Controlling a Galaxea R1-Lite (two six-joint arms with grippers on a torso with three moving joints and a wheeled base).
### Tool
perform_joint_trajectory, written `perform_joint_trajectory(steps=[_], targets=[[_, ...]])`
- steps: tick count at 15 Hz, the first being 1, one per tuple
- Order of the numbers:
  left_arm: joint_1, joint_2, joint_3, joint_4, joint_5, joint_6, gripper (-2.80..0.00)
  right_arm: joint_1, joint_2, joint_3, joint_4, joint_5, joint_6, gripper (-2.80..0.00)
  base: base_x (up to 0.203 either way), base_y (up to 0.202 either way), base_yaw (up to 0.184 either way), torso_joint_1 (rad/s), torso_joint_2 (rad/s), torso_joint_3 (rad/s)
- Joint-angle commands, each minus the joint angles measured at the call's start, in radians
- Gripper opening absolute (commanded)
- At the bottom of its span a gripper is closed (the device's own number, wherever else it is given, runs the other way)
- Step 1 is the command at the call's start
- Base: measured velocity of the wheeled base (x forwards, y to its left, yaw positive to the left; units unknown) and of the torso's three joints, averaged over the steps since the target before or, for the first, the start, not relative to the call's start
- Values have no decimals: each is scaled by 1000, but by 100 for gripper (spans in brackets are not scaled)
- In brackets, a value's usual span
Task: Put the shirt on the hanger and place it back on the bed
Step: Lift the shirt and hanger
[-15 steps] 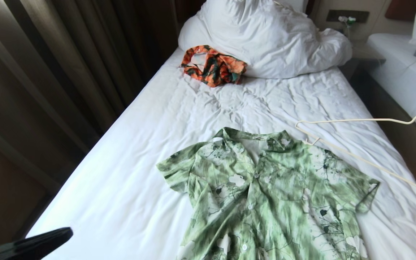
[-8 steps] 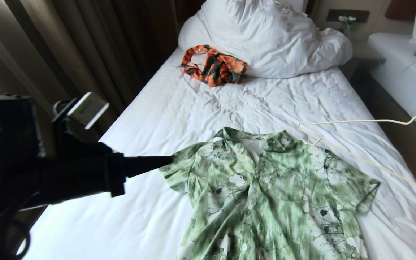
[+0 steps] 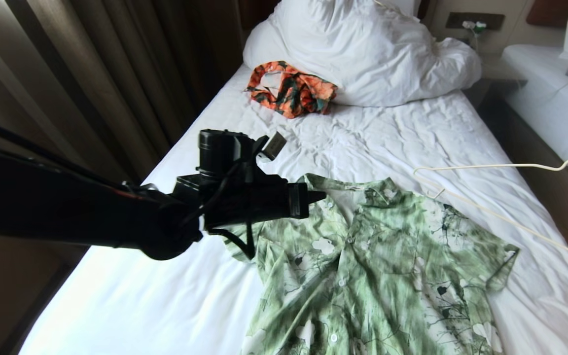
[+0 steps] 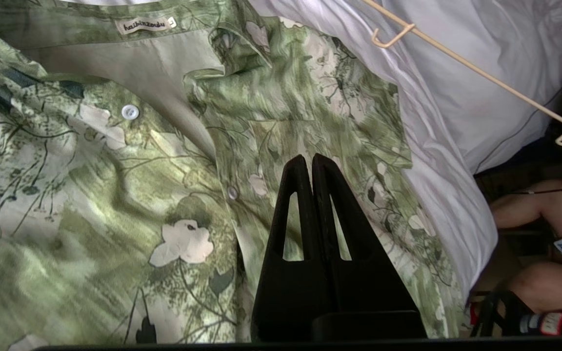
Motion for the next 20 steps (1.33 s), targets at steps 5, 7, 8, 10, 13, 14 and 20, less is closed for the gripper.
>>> perform_joint_trajectory(steps=[5,7,8,10,13,14,20], targets=[[-37,301,-282,20,132,1,0,-6,50,-13,-3,9,-2,-280,0,0,0,0,0,0],[-31,339,-366,81,215,1,0,-4,58,-17,-2,9,-2,-280,0,0,0,0,0,0],[-26,352,-416,121,263,1,0,-4,63,-11,0,9,-1,-280,0,0,0,0,0,0],[-9,371,-511,207,310,0,0,-3,63,-5,0,9,-2,-280,0,0,0,0,0,0],[15,396,-596,314,345,8,0,-4,55,-5,0,9,-2,-280,0,0,0,0,0,0],[20,409,-610,316,344,25,0,-4,55,-3,0,9,-2,-280,0,0,0,0,0,0],[33,506,-757,382,399,93,0,-4,64,-3,-3,9,-7,-280,0,0,0,0,0,0]])
